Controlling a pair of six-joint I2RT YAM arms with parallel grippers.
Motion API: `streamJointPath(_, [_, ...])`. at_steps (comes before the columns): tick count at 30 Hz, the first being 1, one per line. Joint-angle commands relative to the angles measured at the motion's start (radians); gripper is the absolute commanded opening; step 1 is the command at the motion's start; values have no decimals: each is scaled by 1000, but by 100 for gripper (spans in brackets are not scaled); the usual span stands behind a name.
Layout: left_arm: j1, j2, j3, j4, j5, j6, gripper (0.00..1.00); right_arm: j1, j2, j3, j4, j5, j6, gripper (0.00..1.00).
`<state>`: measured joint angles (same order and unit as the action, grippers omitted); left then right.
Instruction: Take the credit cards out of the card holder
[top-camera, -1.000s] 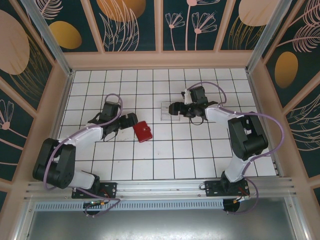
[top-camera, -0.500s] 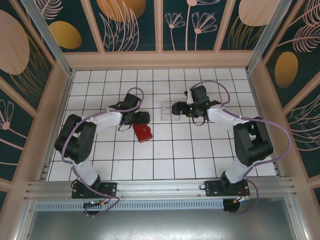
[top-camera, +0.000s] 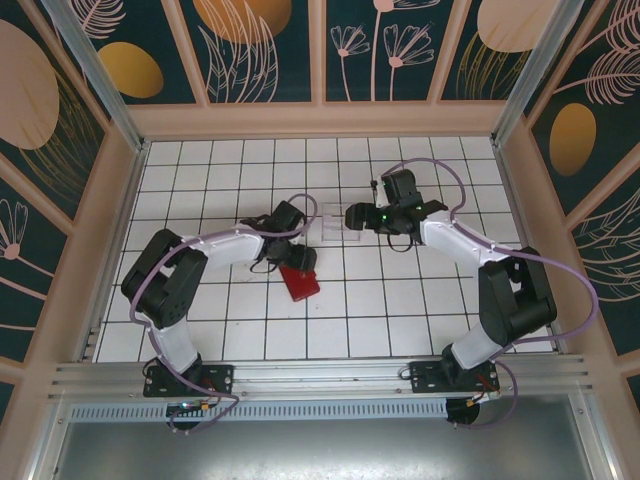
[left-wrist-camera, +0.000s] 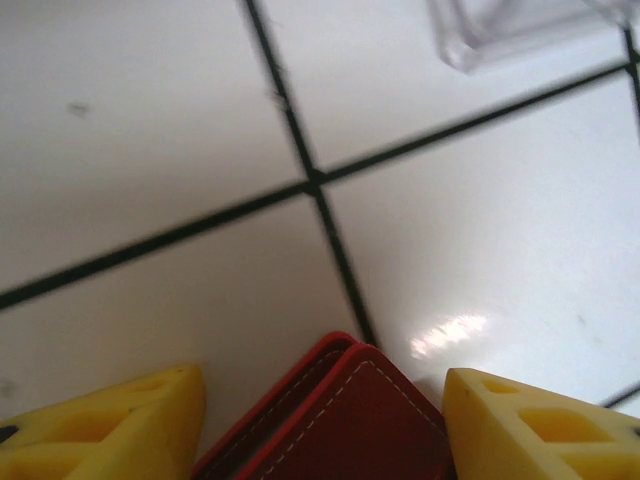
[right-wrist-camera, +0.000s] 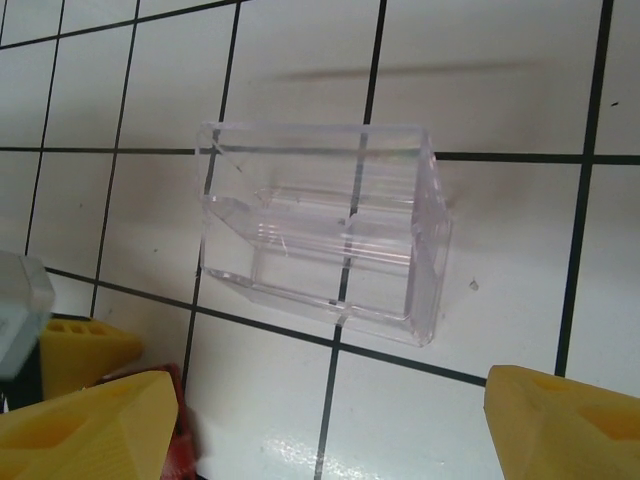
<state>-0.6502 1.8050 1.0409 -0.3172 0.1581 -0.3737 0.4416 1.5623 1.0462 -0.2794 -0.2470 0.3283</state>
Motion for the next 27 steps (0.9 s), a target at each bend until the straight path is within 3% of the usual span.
streamJointPath(1, [-57, -15, -22, -59, 114, 43, 62, 26, -41, 44, -66, 34, -12, 81])
streamJointPath(4, [-71, -48, -34, -46, 132, 44, 63, 54, -61, 46, -78, 13, -64, 81])
streamJointPath(7, [-70, -123, -45, -42, 31, 4, 67, 89, -76, 52, -102, -11, -172, 81])
streamJointPath(13, [-9, -231, -96, -15, -24, -100, 67, 168, -72, 90, -241, -84, -544, 74])
streamJointPath(19, [102, -323, -220, 53, 21, -187, 70, 216, -60, 71, -331, -210, -937, 74])
streamJointPath(21, [137, -335, -255, 61, 45, -193, 71, 236, -59, 64, -340, -230, -1077, 70])
streamJointPath(27, [218, -369, -340, 104, 126, -206, 73, 290, 9, 109, -331, -195, -1287, 54])
